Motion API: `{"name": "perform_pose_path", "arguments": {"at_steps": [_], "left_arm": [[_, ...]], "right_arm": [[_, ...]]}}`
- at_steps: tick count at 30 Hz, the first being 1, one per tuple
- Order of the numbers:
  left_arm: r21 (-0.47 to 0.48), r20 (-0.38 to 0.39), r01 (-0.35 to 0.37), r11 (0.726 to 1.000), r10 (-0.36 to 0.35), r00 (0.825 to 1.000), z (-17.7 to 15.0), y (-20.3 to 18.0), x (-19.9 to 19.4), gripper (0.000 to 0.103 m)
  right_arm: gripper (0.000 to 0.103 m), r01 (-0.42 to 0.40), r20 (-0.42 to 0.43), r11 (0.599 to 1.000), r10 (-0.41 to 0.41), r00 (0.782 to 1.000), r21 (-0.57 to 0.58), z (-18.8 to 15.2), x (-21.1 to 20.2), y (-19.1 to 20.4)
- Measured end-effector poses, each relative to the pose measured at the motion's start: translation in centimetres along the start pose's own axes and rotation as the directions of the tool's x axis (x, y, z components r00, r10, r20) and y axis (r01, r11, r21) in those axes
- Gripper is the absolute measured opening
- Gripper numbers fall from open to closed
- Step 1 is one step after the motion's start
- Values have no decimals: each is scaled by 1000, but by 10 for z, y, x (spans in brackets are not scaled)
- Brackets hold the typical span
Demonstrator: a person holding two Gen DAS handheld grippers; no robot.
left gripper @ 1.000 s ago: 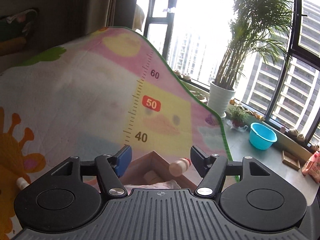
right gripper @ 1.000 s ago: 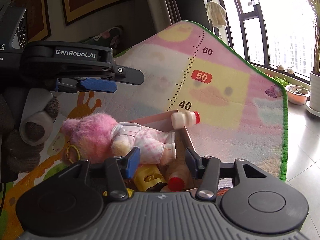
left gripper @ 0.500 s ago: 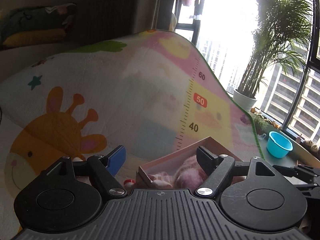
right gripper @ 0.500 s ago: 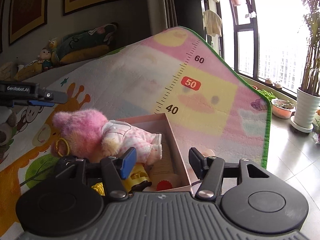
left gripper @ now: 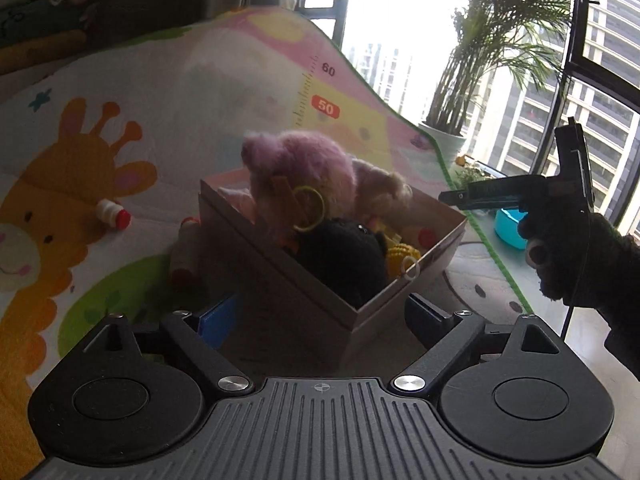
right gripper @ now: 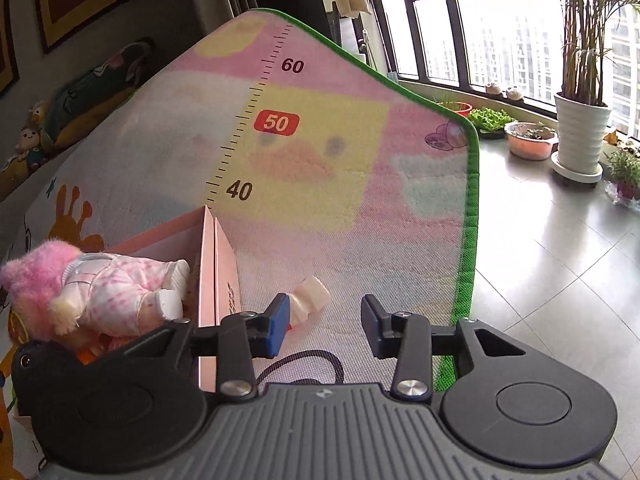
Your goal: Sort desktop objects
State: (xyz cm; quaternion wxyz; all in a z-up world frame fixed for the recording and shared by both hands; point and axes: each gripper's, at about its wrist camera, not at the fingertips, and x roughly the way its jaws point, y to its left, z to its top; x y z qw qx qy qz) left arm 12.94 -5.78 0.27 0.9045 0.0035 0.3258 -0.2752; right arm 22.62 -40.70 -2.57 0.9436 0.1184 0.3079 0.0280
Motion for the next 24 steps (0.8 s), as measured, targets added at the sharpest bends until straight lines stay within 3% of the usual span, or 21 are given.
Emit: {"name": "perform_pose_path", "arguments": {"at_steps": [17,21,24], "left_arm": [[-74,-140,30,997,-41,989,-3,-20,15,95],[-92,-160,18,996,-32,987,-5,-19,17,96],[-108,-173,12,994,-31,984,-8,-18,18,96]], "right_arm": [[40,-120,-87,993,119,989,-4,7,77,-12],[25,-94,-55,995,93,994,-28,1,69,-11],[25,-78,-27,997,78,997,-10,-1,52,-15]]}}
